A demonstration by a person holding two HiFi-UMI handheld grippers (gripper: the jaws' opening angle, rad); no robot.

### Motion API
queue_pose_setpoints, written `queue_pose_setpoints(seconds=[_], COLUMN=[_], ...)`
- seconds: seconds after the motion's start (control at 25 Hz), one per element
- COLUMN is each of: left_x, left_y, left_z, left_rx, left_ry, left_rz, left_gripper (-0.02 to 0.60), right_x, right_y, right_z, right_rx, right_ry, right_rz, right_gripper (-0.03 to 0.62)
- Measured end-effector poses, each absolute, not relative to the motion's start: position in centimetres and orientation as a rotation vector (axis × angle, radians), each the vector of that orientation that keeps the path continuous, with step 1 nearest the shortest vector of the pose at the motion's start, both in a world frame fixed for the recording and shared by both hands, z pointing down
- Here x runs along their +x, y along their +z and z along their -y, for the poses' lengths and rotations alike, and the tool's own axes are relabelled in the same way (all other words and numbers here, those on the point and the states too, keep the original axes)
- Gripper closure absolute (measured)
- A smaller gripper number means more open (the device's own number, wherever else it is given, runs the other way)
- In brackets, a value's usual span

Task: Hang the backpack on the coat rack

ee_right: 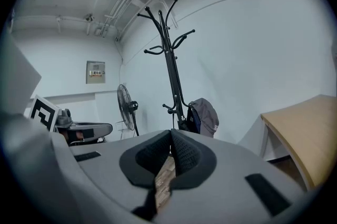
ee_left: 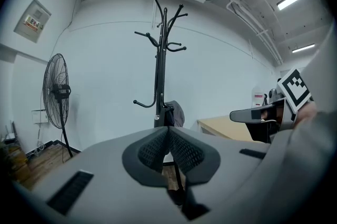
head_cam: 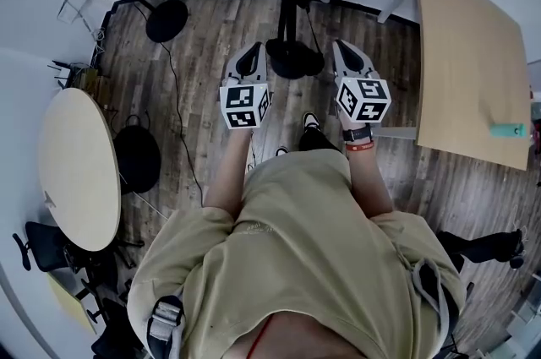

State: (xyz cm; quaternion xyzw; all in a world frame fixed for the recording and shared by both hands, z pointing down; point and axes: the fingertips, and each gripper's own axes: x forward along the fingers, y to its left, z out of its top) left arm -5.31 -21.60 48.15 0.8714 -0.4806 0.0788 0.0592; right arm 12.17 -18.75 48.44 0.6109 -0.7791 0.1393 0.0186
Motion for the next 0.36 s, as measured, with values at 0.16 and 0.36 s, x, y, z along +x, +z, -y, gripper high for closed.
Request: queue_pose_setpoints(seconds=[0.16, 0.36], left_x=[-4.2, -6.5], left_y=[48.4, 49.0], left_z=[22.0, 22.2], left_rx=[2.650, 2.625], left_ry=[0.242, 0.269], left_rz=[1.435, 1.456], left_gripper=[0.555, 0.555], right_x=[12.9, 10.0], right_y=[48.7, 48.9], right_z=[18.9, 19.7], right_rx=[1.906, 1.851], right_ry=[0.431, 0.438], right_rz=[2.410, 2.446], right_gripper=[0.579, 0.579])
